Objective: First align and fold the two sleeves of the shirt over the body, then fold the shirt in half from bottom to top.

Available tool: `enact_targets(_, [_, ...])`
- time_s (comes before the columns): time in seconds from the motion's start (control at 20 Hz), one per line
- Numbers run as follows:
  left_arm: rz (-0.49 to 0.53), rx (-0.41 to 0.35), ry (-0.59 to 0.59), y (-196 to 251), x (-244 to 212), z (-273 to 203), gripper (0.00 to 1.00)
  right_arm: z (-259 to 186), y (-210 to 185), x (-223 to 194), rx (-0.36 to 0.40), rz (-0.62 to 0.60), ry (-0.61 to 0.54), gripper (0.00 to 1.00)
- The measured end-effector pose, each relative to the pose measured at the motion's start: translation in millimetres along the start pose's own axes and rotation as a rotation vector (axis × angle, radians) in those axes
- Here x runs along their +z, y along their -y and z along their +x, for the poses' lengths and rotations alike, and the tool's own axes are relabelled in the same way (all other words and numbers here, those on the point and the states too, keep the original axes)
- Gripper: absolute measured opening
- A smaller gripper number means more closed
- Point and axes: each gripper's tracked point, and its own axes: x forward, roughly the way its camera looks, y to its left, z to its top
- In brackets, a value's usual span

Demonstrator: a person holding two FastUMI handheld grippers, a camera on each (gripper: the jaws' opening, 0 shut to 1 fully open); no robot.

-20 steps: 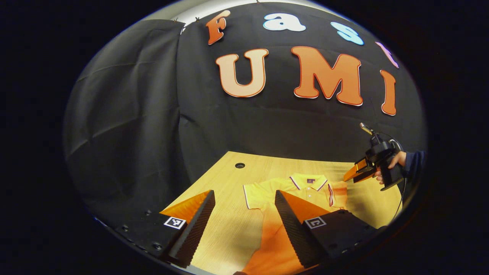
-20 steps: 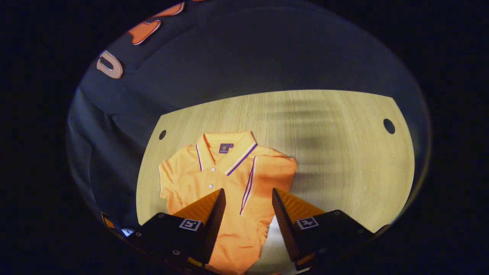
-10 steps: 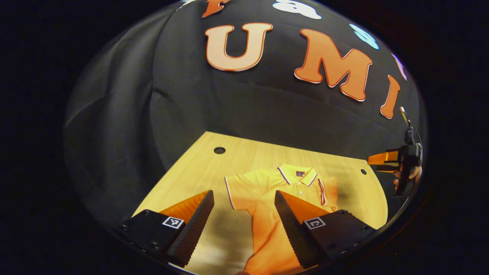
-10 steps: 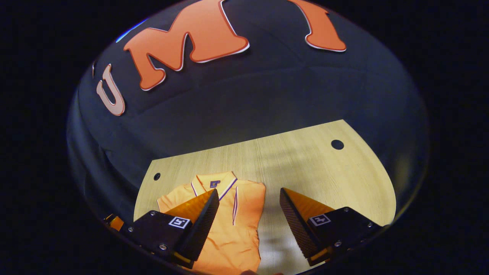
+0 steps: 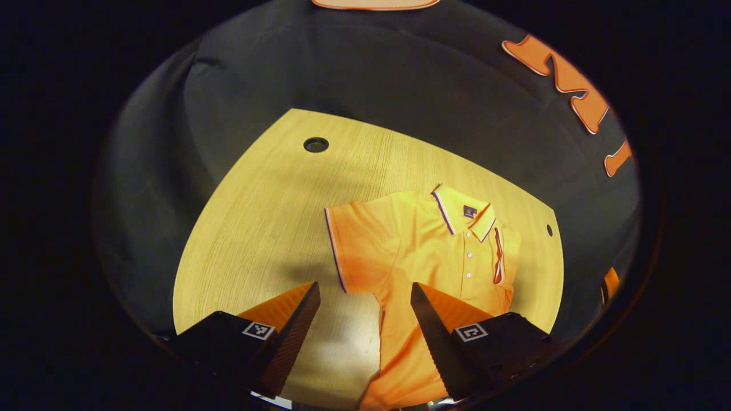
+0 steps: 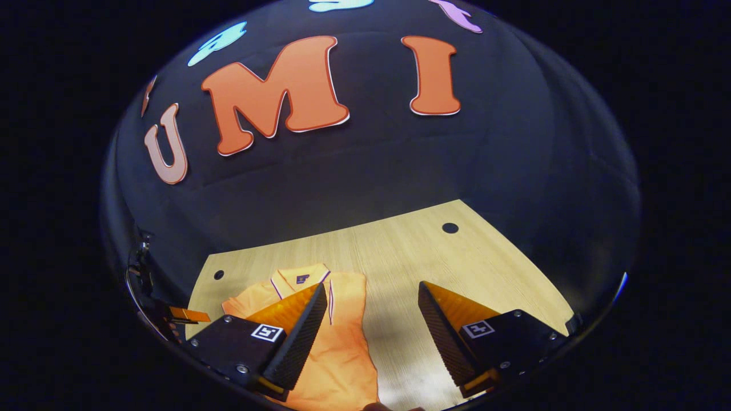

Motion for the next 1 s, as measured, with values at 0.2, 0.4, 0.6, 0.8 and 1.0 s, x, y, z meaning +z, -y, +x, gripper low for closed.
enact_targets(0.2, [-0.005, 0.01, -0.1, -7.6, 11.5, 37.5, 0.97, -42.3, 1.3, -1.6, -0.028, 0.032, 0.056, 0.98])
enact_targets(0.4, [-0.005, 0.041, -0.172, -13.8, 14.9, 70.6, 0.95, -72.3, 10.1, 3.1, -0.066, -0.011, 0.103, 0.98])
enact_targets(0.6, [0.029, 0.098, -0.225, -18.7, 10.9, 93.3, 0.95, -88.2, 23.1, -6.8, -0.091, -0.039, 0.105, 0.98])
enact_targets(0.8, [0.043, 0.181, -0.253, -26.6, 9.1, 112.9, 0.88, -100.7, 27.6, -28.2, -0.064, 0.01, 0.066, 0.98])
enact_targets(1.0, [0.059, 0.203, -0.267, -26.6, 5.9, 118.6, 0.62, -110.5, 47.2, -41.2, -0.116, -0.01, 0.048, 0.98])
